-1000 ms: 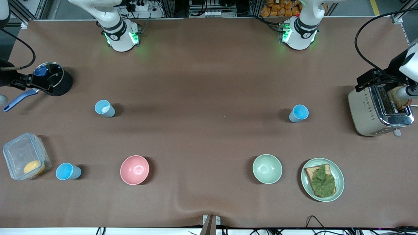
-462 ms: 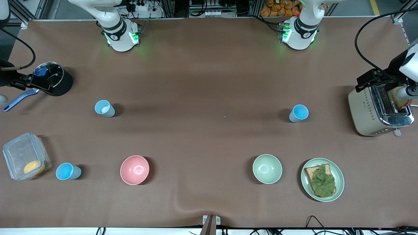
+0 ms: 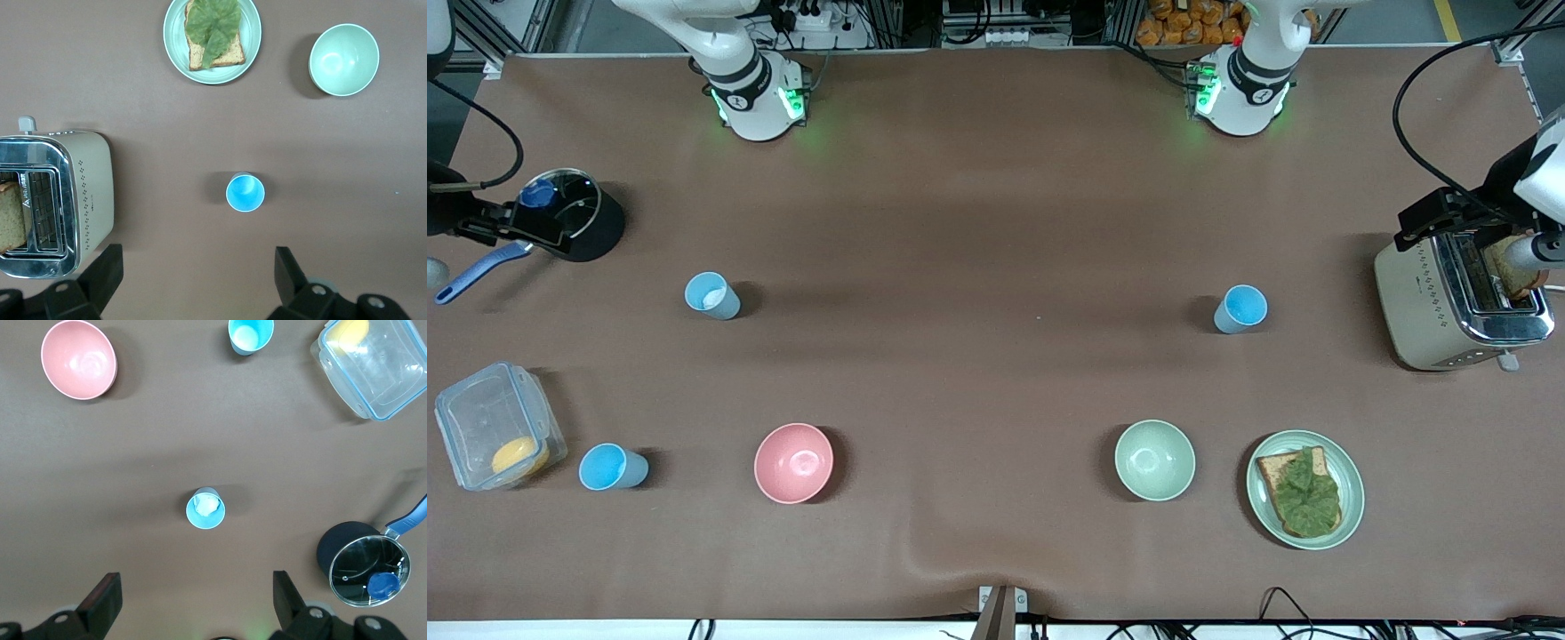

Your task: Stack blue cups with both arms

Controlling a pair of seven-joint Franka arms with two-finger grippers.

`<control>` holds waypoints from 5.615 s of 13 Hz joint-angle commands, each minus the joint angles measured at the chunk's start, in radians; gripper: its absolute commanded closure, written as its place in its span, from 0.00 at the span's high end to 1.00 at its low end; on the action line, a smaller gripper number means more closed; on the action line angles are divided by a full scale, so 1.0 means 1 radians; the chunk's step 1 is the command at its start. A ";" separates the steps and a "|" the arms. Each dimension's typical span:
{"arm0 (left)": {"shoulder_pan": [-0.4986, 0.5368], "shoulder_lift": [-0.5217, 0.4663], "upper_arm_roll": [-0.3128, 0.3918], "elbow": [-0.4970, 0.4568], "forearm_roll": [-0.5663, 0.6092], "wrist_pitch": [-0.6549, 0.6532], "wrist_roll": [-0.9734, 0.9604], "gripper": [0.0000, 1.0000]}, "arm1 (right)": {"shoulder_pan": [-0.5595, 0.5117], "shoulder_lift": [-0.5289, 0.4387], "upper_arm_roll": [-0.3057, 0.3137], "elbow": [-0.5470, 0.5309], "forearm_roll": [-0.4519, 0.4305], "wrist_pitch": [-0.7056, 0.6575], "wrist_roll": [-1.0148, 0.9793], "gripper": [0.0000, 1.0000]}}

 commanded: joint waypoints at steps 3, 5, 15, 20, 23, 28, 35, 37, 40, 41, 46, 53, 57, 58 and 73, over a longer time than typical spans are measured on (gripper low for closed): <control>0.000 0.003 -0.002 0.011 0.031 0.002 -0.002 1.00 | -0.015 -0.013 0.008 -0.015 -0.002 -0.002 -0.010 1.00; 0.000 0.003 -0.003 0.011 0.031 0.002 -0.002 1.00 | -0.015 -0.013 0.008 -0.015 -0.002 -0.002 -0.010 1.00; -0.002 0.003 -0.005 0.013 0.031 0.002 -0.002 1.00 | -0.019 -0.013 0.008 -0.017 -0.002 -0.002 -0.010 1.00; -0.005 0.003 -0.005 0.013 0.031 0.002 -0.002 1.00 | -0.022 -0.011 0.008 -0.018 -0.002 -0.002 -0.010 1.00; -0.003 0.003 -0.006 0.013 0.031 0.002 -0.002 1.00 | -0.028 -0.003 0.008 -0.017 -0.008 0.004 -0.007 1.00; -0.002 0.003 -0.006 0.013 0.031 0.002 -0.002 1.00 | -0.081 0.140 0.013 -0.009 -0.005 0.046 -0.120 1.00; -0.005 0.005 -0.008 0.025 0.031 0.009 -0.002 1.00 | -0.084 0.129 0.014 -0.367 0.006 0.358 -0.147 1.00; -0.003 0.005 -0.008 0.025 0.031 0.009 -0.002 1.00 | -0.081 0.118 0.014 -0.472 0.006 0.484 -0.147 1.00; -0.005 0.005 -0.009 0.025 0.031 0.011 -0.002 1.00 | -0.081 0.113 0.014 -0.589 0.006 0.602 -0.156 1.00; -0.005 0.005 -0.008 0.025 0.031 0.014 -0.002 1.00 | -0.081 0.115 0.014 -0.621 0.006 0.647 -0.157 1.00; -0.012 0.005 -0.011 0.025 0.031 0.017 -0.002 1.00 | -0.085 0.168 0.014 -0.666 0.006 0.719 -0.171 1.00; -0.009 0.005 -0.011 0.025 0.031 0.017 -0.002 1.00 | -0.088 0.217 0.017 -0.664 0.009 0.712 -0.170 0.36; -0.011 0.005 -0.011 0.025 0.031 0.017 -0.002 1.00 | -0.090 0.219 0.016 -0.664 0.079 0.704 -0.205 0.05; -0.011 0.005 -0.011 0.025 0.031 0.017 -0.002 1.00 | -0.091 0.233 0.016 -0.655 0.102 0.677 -0.210 0.00; -0.009 0.005 -0.011 0.025 0.031 0.017 -0.002 1.00 | 0.578 0.441 0.014 -0.072 0.342 0.464 0.627 0.00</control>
